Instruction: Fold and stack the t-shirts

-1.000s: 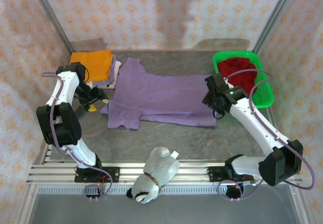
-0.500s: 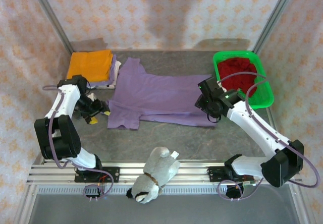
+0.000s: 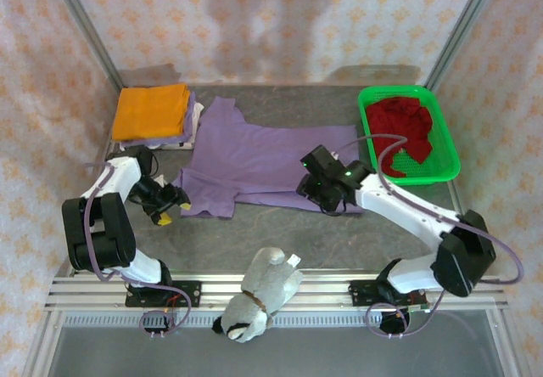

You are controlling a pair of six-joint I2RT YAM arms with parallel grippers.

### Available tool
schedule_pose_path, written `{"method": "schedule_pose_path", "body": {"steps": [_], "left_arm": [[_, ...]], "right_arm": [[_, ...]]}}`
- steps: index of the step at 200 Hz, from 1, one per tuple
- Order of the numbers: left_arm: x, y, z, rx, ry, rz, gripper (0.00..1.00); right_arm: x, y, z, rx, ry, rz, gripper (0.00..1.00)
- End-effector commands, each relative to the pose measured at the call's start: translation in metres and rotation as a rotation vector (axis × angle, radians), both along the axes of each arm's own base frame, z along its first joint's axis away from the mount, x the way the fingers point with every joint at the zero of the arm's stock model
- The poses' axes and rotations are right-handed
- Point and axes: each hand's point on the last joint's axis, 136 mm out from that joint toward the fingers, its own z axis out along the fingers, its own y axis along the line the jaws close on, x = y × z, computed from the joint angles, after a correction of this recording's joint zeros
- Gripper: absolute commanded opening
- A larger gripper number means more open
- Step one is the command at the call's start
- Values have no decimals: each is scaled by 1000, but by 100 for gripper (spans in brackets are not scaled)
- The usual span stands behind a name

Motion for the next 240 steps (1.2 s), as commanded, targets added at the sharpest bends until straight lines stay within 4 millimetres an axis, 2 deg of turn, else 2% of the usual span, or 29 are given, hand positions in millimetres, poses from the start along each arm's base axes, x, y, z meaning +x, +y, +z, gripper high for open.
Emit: {"method": "schedule_pose_path", "body": {"steps": [1, 38, 75, 98, 122, 134, 175, 240], "left_arm": [[-2, 1, -13, 9, 4, 30, 61], [1, 1, -21, 13, 18, 21, 56], [5, 5, -23, 29, 21, 18, 52], [9, 6, -25, 31, 21, 12, 47], [15, 6, -28, 16, 21, 11, 39], [17, 6, -28, 15, 21, 7, 35], [20, 7, -28, 15, 24, -2, 32], [22, 3, -35, -9, 16, 0, 24]], "right_arm": [[4, 43, -16, 102, 39, 36, 56], [9, 96, -34, 108, 129, 160, 55], [7, 139, -48, 91, 145, 210, 53], [5, 169, -55, 81, 159, 264, 50], [3, 190, -63, 68, 175, 306, 48], [1, 197, -67, 60, 187, 322, 46], [-3, 213, -78, 54, 213, 349, 42], [-5, 220, -95, 49, 245, 367, 34]]}}
